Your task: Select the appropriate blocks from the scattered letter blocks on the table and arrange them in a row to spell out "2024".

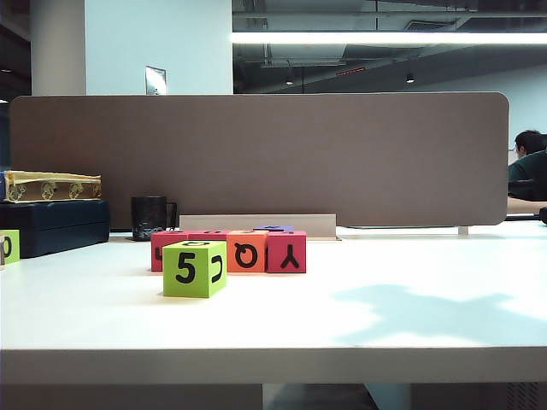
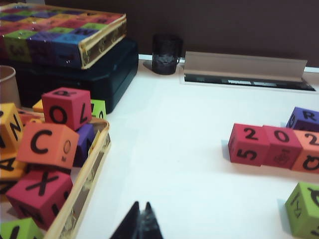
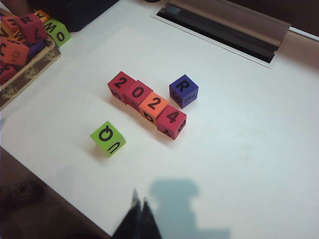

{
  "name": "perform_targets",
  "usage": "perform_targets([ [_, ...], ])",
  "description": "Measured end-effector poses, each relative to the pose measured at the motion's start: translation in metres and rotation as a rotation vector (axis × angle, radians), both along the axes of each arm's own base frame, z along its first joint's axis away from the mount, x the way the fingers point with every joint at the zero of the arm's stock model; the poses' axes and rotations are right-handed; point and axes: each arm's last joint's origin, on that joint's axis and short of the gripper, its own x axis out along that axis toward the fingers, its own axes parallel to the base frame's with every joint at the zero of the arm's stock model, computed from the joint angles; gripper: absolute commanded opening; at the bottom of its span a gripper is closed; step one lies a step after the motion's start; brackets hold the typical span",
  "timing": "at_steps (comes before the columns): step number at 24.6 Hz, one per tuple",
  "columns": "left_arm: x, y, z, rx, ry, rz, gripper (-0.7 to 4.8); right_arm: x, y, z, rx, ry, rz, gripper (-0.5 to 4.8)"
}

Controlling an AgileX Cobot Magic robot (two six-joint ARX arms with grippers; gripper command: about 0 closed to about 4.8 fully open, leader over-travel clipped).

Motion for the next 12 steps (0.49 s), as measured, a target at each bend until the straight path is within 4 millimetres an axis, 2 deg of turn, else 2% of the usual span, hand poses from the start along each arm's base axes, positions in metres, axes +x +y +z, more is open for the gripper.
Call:
perform_targets([
  [6,-0.005,0.0,-0.016,-0.014,-0.024,-0.068,-0.06,0.002,-0.001,0.001,-0.023,-0.032,-0.052,-0.01],
  [9,-0.006,0.003,-0.028,-0.019,-0.043,-0.058,-0.06,0.004,-0.004,0.002,-0.082,-0.071,-0.151,-0.01],
  [12,-0.004,0.006,-0.039,-0.022,-0.053,-0.049,-0.06,0.004,-0.004,0.002,-0.103,-0.082,-0.154,-0.01],
])
